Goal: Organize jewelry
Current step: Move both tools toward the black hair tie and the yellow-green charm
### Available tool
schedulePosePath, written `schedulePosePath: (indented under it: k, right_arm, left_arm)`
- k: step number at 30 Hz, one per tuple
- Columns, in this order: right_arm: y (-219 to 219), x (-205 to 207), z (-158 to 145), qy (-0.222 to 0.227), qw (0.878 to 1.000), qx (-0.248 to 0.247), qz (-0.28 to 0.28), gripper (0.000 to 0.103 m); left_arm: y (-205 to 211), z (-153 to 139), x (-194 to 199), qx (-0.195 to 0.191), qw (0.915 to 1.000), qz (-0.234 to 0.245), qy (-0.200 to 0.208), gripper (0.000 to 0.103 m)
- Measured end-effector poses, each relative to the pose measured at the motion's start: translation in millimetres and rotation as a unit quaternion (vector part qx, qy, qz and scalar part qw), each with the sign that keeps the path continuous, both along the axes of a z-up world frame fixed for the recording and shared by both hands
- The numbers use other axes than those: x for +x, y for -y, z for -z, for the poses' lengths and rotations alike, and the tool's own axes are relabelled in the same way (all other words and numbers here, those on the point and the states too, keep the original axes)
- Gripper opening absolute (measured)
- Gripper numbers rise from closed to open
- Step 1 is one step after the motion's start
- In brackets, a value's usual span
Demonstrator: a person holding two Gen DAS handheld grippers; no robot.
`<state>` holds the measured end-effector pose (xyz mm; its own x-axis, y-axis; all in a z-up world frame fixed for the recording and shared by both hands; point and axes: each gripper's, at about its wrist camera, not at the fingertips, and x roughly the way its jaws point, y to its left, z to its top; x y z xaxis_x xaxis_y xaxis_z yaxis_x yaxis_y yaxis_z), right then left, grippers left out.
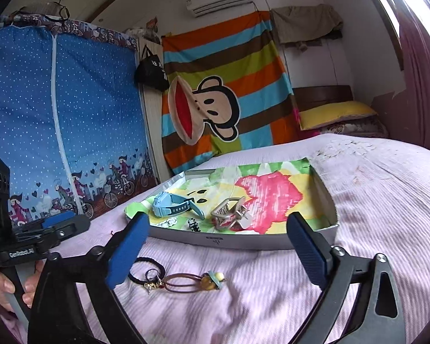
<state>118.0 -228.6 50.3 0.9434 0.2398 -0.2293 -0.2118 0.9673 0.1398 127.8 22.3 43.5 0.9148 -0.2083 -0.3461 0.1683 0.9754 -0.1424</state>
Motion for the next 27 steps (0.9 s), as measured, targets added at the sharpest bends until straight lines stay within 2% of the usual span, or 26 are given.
schedulePosePath:
  k: [1, 3, 11, 17, 27]
  right_arm:
    - [1, -3, 1, 0.002, 1.000, -0.002, 0.001, 0.102]
    - [2, -9, 2, 0.007, 1.000, -0.006, 0.002, 0.102]
    - [-1, -26, 7, 0.019, 0.999, -0.033, 0.012, 0.102]
    - [-6, -35, 7, 0.031, 0.998, -0.057, 0.013, 0.102]
    - [-7, -18, 15, -0.018, 0.997, -0.069, 0.013, 0.102]
  left_arm:
    - [1, 0, -3, 0.002, 1.0000, -0.002, 0.005, 0.096]
    - [0, 1, -9, 0.005, 0.9998, -0.012, 0.013, 0.102]
    - [-1, 13, -22, 0.014, 0.9993, -0.030, 0.019, 0.103]
    - [0, 21, -25, 0.023, 0.9993, -0.026, 0.015, 0.103]
    - [0, 32, -9, 0.024, 0.9992, 0.001, -0.031, 0.103]
